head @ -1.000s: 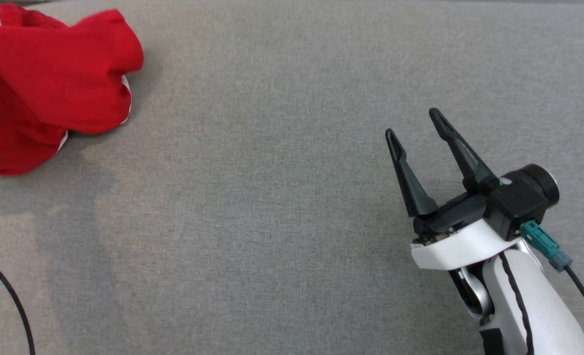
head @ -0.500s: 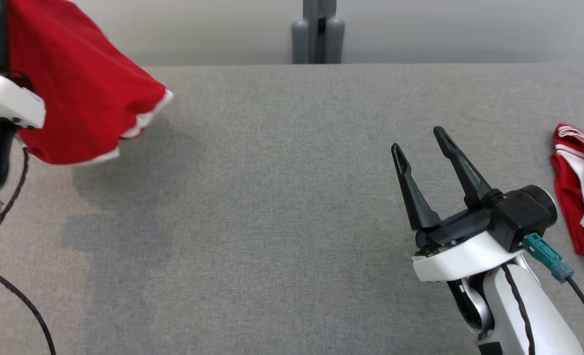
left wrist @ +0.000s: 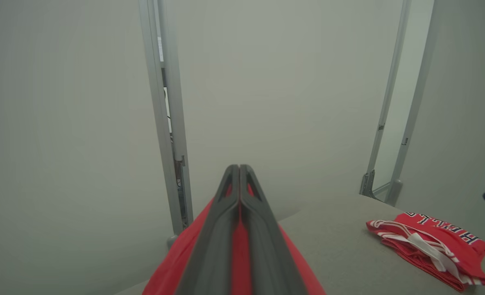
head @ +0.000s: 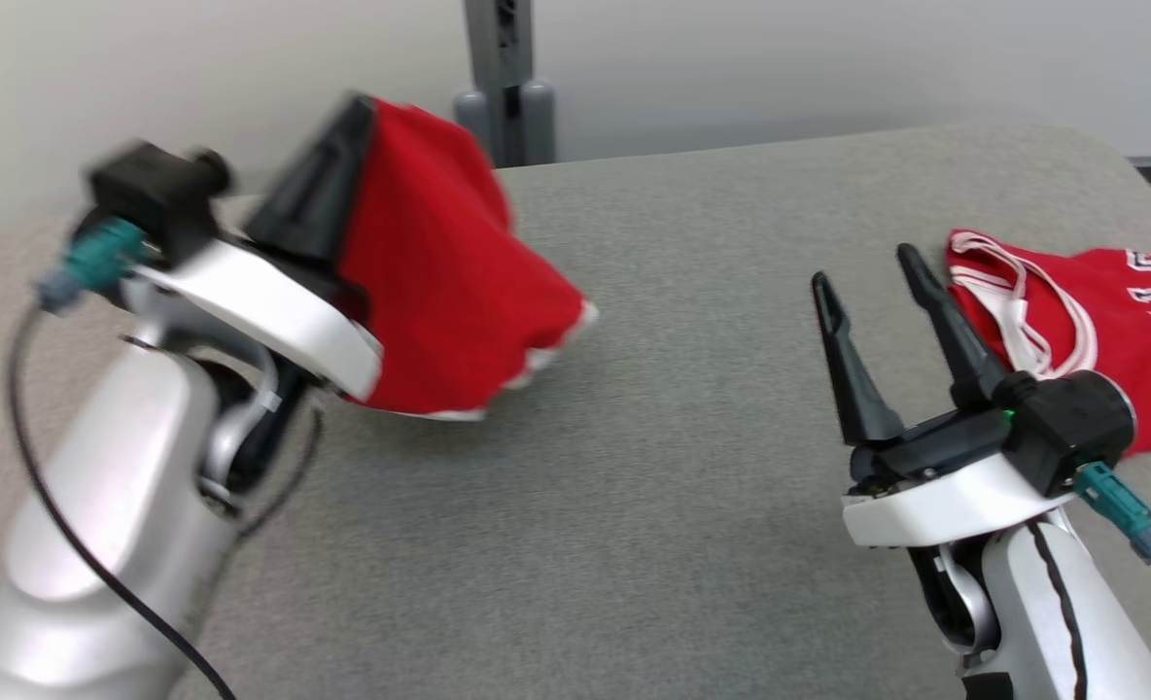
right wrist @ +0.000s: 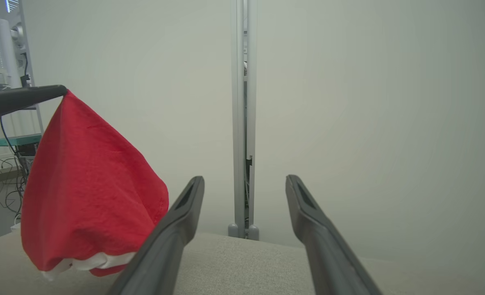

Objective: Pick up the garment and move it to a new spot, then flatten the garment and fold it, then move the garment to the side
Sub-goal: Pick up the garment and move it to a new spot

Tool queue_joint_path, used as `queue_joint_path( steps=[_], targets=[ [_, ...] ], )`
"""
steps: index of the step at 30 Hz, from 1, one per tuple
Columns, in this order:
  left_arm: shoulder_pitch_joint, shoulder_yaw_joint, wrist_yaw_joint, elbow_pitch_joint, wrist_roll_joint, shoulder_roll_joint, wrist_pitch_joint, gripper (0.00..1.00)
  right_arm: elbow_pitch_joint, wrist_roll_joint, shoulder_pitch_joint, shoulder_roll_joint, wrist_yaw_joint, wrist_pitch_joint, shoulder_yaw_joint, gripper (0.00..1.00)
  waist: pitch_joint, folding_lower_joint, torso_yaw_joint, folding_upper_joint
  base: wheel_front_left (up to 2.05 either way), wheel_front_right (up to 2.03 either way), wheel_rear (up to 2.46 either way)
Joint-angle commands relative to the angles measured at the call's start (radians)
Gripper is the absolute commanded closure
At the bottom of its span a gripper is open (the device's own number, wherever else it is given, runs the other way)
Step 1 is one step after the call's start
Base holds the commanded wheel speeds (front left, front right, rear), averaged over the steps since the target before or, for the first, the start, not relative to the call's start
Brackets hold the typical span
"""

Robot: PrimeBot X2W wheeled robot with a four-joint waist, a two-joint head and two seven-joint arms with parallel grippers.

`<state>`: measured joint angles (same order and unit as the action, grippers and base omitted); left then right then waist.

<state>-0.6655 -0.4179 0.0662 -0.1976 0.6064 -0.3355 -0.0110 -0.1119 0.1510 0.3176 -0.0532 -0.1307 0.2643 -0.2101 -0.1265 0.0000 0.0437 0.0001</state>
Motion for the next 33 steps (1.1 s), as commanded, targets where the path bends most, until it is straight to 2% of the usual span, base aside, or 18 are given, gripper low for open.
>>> queue_joint_path(
  steps=[1, 7, 14, 16, 18, 26, 33],
  targets=[
    [0.032, -0.032, -0.015, 0.037, -0.021, 0.013, 0.007, 1.00, 0.005, -0.005, -0.010, -0.002, 0.000, 0.000, 0.021, 0.00, -0.010, 0.0000, 0.048, -0.0001, 0.00, 0.00, 0.00],
    [0.101, -0.135, -0.058, 0.039, -0.076, 0.101, -0.006, 1.00, 0.018, 0.007, -0.015, 0.000, 0.000, 0.000, 0.039, 0.00, -0.031, 0.0000, 0.126, -0.0001, 0.00, 0.00, 0.00],
    [0.131, -0.269, -0.070, -0.101, -0.168, 0.185, -0.060, 1.00, 0.019, 0.032, -0.015, 0.000, 0.000, 0.000, 0.047, 0.00, -0.054, 0.0000, 0.186, -0.0001, 0.00, 0.00, 0.00],
    [0.128, -0.286, -0.070, -0.143, -0.177, 0.203, -0.075, 0.58, 0.020, 0.036, -0.012, 0.000, 0.000, 0.000, 0.046, 0.00, -0.059, 0.0000, 0.194, -0.0001, 0.00, 0.00, 0.00],
    [0.128, -0.301, -0.065, -0.184, -0.185, 0.209, -0.089, 0.00, 0.019, 0.039, -0.011, 0.000, 0.000, 0.000, 0.046, 0.00, -0.063, 0.0000, 0.198, -0.0001, 0.00, 0.00, 0.00],
    [0.105, -0.274, -0.071, -0.251, -0.159, 0.224, -0.155, 0.00, 0.013, 0.034, -0.016, 0.000, 0.000, 0.000, 0.064, 0.00, -0.048, 0.0000, 0.179, -0.0001, 0.00, 0.00, 0.00],
    [0.114, -0.168, -0.120, -0.228, -0.131, 0.175, -0.230, 0.00, 0.011, 0.014, -0.027, 0.000, 0.000, 0.000, 0.059, 0.00, -0.005, 0.0000, 0.138, -0.0001, 0.00, 0.00, 0.00]
  ],
)
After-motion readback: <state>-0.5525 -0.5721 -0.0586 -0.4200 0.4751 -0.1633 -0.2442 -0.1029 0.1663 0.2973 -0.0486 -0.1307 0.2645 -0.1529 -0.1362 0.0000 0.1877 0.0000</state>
